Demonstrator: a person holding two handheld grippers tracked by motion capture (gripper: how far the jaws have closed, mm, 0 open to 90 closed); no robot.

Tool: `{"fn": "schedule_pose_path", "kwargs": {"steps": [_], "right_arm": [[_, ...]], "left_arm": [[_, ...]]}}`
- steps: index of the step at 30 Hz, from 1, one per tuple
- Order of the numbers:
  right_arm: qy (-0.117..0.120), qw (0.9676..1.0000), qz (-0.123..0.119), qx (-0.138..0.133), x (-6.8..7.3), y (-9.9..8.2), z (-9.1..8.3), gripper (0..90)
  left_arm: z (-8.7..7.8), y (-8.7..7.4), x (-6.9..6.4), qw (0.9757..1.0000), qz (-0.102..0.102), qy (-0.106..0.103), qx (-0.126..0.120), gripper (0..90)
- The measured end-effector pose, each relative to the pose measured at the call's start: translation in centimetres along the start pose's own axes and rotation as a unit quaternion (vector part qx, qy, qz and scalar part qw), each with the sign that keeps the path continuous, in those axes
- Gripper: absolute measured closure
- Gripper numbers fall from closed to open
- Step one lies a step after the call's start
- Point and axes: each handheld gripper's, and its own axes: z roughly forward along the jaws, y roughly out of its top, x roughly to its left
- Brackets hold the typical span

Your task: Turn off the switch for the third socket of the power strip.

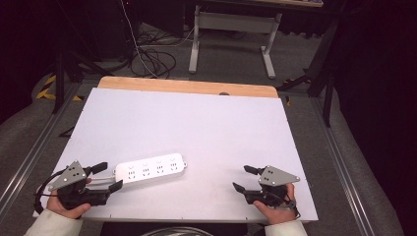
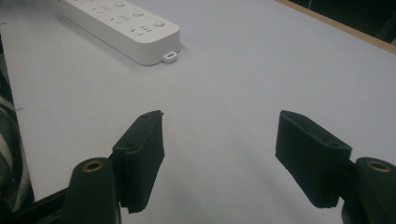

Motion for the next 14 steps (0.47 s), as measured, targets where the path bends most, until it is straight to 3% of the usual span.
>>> {"fn": "schedule_pose_path", "kwargs": {"steps": [8,14], "right_arm": [[-0.001,1.0,0.0,-0.001,0.02,0.02,-0.03,32.8],[-0.001,1.0,-0.001,-0.001,0.03,0.04,-0.07,32.8]], "left_arm": [[-0.04,0.03,-0.35,0.9993,0.035,0.014,0.005,15.8],[-0.14,0.1,-0.43,0.9995,0.029,0.014,0.002,15.4]]}}
